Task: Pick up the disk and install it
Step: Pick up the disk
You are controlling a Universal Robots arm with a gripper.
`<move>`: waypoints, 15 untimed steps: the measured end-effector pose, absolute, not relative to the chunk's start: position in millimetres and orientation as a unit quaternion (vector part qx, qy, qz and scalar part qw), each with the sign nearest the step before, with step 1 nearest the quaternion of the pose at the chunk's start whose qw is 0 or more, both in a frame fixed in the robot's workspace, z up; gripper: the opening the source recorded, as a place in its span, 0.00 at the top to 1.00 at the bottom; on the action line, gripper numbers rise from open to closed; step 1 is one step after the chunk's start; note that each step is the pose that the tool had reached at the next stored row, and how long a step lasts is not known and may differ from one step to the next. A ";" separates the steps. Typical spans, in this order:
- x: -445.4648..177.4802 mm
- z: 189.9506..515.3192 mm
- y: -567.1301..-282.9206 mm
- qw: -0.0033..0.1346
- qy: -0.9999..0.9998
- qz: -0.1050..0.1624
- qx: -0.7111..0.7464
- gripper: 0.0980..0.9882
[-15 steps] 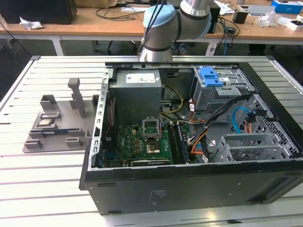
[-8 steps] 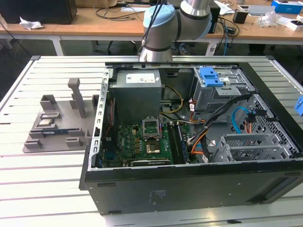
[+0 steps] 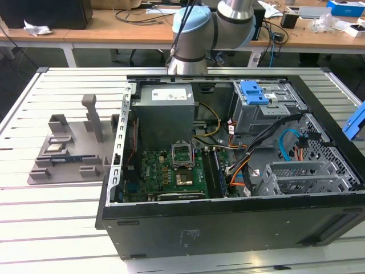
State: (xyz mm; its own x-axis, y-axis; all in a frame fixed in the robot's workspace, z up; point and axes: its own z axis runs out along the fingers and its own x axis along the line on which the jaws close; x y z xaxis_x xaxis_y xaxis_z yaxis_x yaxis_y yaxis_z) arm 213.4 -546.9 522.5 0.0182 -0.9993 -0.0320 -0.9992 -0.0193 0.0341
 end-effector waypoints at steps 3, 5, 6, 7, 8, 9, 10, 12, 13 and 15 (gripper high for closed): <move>202.8 521.5 -546.9 0.001 -0.700 -0.023 0.714 0.70; 193.4 521.1 -547.0 0.001 -0.700 -0.023 0.714 0.70; 186.0 520.8 -547.2 0.001 -0.700 -0.023 0.714 0.70; 181.7 520.7 -547.3 0.001 -0.700 -0.023 0.714 0.70; 176.8 520.6 -547.5 0.001 -0.700 -0.023 0.714 0.70; 170.3 520.3 -547.7 0.001 -0.700 -0.023 0.714 0.70; 167.0 520.1 -547.9 0.001 -0.700 -0.023 0.714 0.70; 158.7 519.5 -548.1 0.001 -0.700 -0.023 0.714 0.70; 156.5 519.3 -548.1 0.001 -0.700 -0.023 0.714 0.70; 153.9 519.0 -548.1 0.001 -0.700 -0.023 0.714 0.70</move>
